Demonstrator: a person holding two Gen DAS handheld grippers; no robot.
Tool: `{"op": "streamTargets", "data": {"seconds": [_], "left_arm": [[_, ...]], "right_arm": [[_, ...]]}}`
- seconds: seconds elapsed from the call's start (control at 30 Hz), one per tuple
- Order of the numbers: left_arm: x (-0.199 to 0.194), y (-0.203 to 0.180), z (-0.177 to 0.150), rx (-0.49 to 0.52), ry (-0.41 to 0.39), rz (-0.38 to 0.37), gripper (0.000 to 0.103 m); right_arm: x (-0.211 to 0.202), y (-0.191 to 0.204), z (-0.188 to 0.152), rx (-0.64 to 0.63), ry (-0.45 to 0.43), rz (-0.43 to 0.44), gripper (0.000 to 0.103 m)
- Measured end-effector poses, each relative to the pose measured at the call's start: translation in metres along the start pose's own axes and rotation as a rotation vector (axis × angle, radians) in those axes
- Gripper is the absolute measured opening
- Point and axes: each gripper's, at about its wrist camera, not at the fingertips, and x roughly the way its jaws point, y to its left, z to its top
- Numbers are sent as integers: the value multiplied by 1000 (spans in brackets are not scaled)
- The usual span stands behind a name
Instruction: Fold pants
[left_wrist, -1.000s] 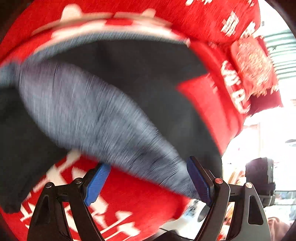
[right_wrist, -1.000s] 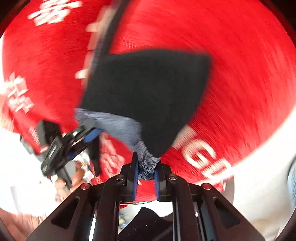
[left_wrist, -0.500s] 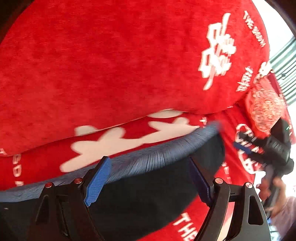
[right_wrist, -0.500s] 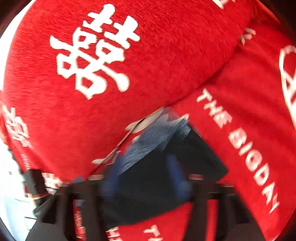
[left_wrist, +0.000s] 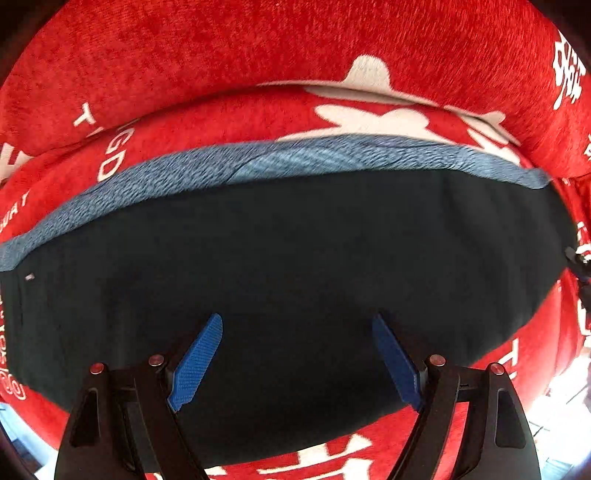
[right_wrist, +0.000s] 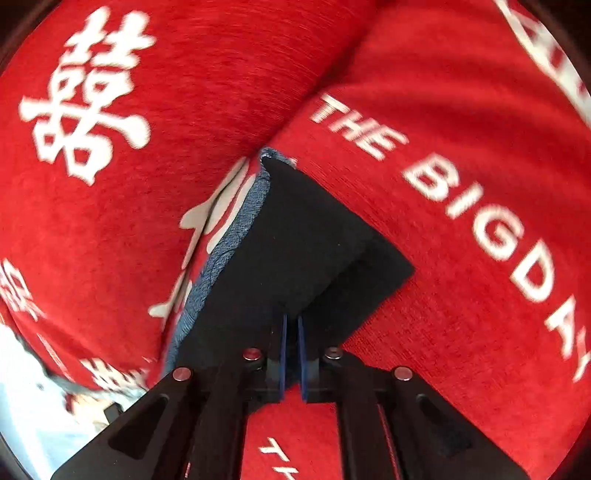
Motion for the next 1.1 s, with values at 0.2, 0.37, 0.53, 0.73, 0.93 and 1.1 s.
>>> {"op": "streamTargets", "data": {"seconds": [0.2,0.37,0.53,0.73,0.93,1.1], "left_arm": [[-13,4,-11,-15,-2,13,84],[-33,43,-15,-70,-34,46,84],[-46,124,-28,-115,-44,123,84],[-46,254,-54,-150,-44,271,84],[-23,311,-72,-202,-22,193,93],[-19,330,-85,-186,-46,146,99]], "right_arm": [[-8,-12,-10,1,27,-166,37],[2,44,-56,-134,162,-2,38],[88,120,-165,-164,457,226,38],[171,177,-244,-104,559,316,37],[203,202,-260,-23,513,279,17],[183,228,-263,-253,477,109,8]]}}
